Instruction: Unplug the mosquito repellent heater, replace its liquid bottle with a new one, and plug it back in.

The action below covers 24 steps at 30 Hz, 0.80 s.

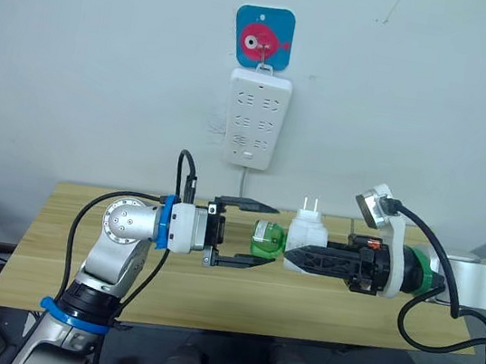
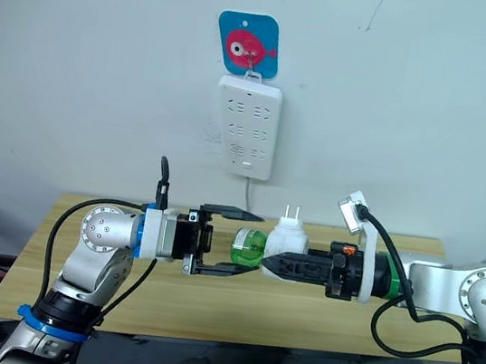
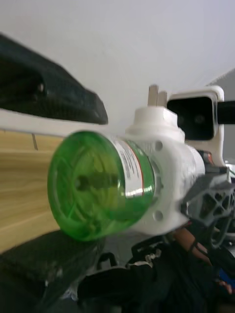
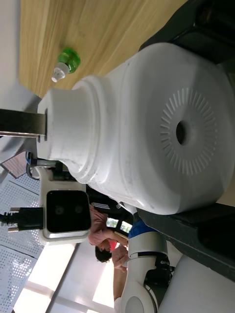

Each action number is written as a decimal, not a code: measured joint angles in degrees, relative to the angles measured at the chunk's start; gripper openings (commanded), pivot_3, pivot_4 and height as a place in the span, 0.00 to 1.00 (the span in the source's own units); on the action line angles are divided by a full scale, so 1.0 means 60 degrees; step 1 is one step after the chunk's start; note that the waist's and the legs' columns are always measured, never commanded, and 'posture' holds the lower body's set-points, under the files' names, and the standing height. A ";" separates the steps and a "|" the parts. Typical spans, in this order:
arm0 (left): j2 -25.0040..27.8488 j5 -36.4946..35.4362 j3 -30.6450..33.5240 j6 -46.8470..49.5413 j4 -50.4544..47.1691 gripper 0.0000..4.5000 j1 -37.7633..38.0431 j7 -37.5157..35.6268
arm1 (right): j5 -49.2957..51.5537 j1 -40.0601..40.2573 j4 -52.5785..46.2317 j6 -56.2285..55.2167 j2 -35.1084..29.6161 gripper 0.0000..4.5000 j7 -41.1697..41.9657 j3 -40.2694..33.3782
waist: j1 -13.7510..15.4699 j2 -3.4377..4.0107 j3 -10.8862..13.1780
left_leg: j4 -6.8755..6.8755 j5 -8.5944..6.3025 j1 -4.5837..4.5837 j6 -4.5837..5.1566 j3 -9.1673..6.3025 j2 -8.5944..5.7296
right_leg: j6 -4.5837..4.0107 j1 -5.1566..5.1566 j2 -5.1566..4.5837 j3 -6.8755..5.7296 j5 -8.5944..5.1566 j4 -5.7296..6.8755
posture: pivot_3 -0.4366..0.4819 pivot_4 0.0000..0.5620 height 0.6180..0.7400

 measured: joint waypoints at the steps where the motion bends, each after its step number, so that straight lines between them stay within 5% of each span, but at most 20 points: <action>1: 0.0026 -0.0027 -0.0004 0.0073 -0.0043 0.50 0.0010 -0.0009 | 0.0003 0.0000 0.0000 0.0003 -0.0005 0.67 0.0003 0.0000 | -0.0001 0.0000 0.0000 | 0.0000 0.0000 0.0000 0.0000 -0.0001 0.0001 | 0.0000 0.0000 0.0001 -0.0001 0.0000 0.0000 | 0.36 0.27 0.92; 10: 0.0528 -0.0405 -0.0013 0.0980 -0.0527 0.50 -0.0134 -0.0119 | 0.0094 0.0001 -0.0103 0.0001 0.0006 0.67 0.0027 0.0009 | -0.0009 0.0000 0.0000 | 0.0000 0.0000 0.0001 0.0000 -0.0003 0.0003 | 0.0000 0.0000 0.0005 -0.0002 0.0000 0.0001 | 0.36 0.27 0.92; 18: 0.2266 -0.4158 -0.0186 0.9052 -0.1507 0.50 -0.1745 0.0875 | 0.0071 -0.0059 -0.0160 -0.0088 -0.0172 0.67 0.0232 -0.0155 | -0.0142 -0.0003 0.0002 | 0.0000 0.0000 0.0000 0.0002 -0.0015 0.0002 | 0.0004 0.0001 0.0054 -0.0022 -0.0002 0.0004 | 0.37 0.27 0.92; 24: 0.3085 -0.5820 0.0593 1.2704 -0.0319 0.50 -0.2224 0.1341 | -0.0258 0.0097 -0.0176 0.0128 -0.0718 0.67 0.0390 -0.0446 | -0.0183 -0.0003 0.0005 | -0.0007 0.0000 0.0004 0.0001 -0.0022 0.0020 | 0.0001 -0.0007 0.0076 -0.0020 -0.0004 0.0008 | 0.36 0.28 0.92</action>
